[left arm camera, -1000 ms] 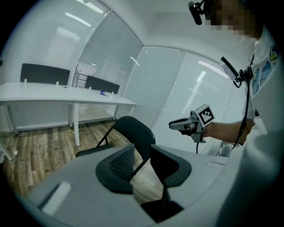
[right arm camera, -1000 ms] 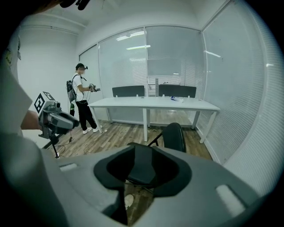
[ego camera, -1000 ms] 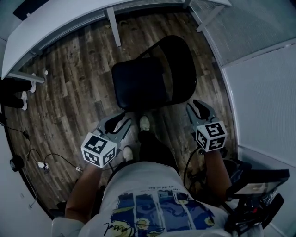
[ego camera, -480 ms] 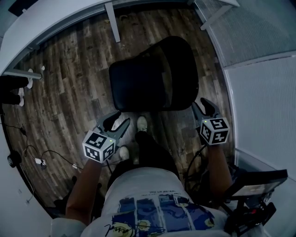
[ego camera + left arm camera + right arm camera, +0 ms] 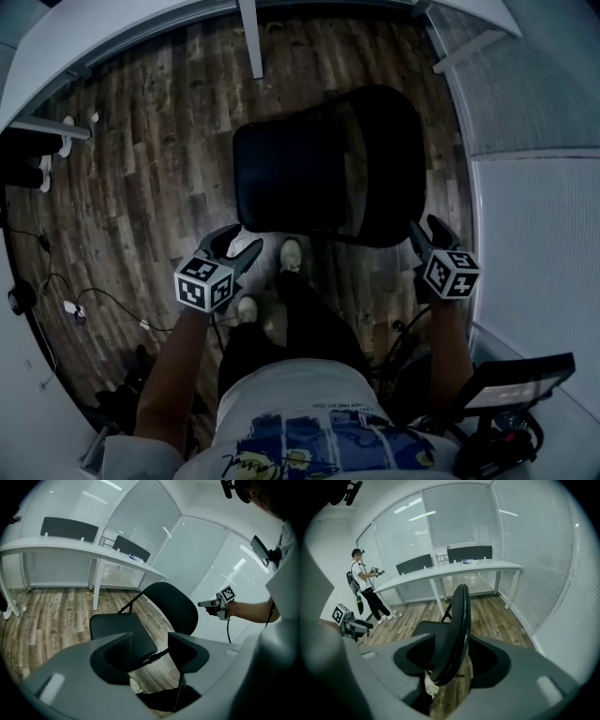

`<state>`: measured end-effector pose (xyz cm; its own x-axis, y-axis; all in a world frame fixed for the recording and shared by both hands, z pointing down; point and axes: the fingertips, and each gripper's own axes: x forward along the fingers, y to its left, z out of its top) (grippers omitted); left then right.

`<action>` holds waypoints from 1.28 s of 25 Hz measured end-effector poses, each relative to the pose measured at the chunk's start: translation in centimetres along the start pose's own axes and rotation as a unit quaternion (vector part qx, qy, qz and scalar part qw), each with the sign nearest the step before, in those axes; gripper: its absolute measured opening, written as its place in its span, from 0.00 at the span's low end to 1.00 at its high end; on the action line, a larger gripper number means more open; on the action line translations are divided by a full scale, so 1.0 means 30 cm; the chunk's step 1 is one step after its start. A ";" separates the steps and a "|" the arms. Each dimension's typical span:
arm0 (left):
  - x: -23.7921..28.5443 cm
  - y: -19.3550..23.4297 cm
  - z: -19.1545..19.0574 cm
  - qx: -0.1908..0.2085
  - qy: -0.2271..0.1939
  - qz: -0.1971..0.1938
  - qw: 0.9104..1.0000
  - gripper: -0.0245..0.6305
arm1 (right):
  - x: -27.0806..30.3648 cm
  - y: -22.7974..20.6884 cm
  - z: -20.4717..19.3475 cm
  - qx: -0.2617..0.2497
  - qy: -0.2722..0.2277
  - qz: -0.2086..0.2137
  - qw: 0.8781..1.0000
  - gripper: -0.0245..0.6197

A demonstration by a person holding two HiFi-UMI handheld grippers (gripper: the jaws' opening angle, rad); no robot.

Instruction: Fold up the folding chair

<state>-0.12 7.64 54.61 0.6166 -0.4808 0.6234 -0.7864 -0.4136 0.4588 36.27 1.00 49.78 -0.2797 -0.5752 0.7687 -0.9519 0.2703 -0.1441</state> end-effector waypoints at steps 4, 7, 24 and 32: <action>0.043 0.103 -0.042 -0.028 0.000 0.018 0.999 0.42 | 0.044 -0.014 -0.003 -0.002 0.009 0.000 1.000 0.38; 0.082 0.170 -0.071 -0.048 0.001 0.024 0.999 0.44 | 0.072 -0.020 -0.011 0.002 0.016 0.001 1.000 0.39; 0.334 0.492 -0.351 -0.148 0.022 0.033 0.988 0.51 | 0.137 -0.060 -0.053 0.020 0.015 -0.012 1.000 0.39; 0.436 0.653 -0.477 -0.183 0.024 0.039 0.982 0.53 | 0.134 -0.061 -0.066 0.028 -0.005 -0.015 0.999 0.39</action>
<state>-7.99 4.31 80.81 0.5591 -0.4592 0.6903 -0.7970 -0.0683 0.6001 37.14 -0.29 54.36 -0.2513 -0.5900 0.7673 -0.9654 0.2097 -0.1549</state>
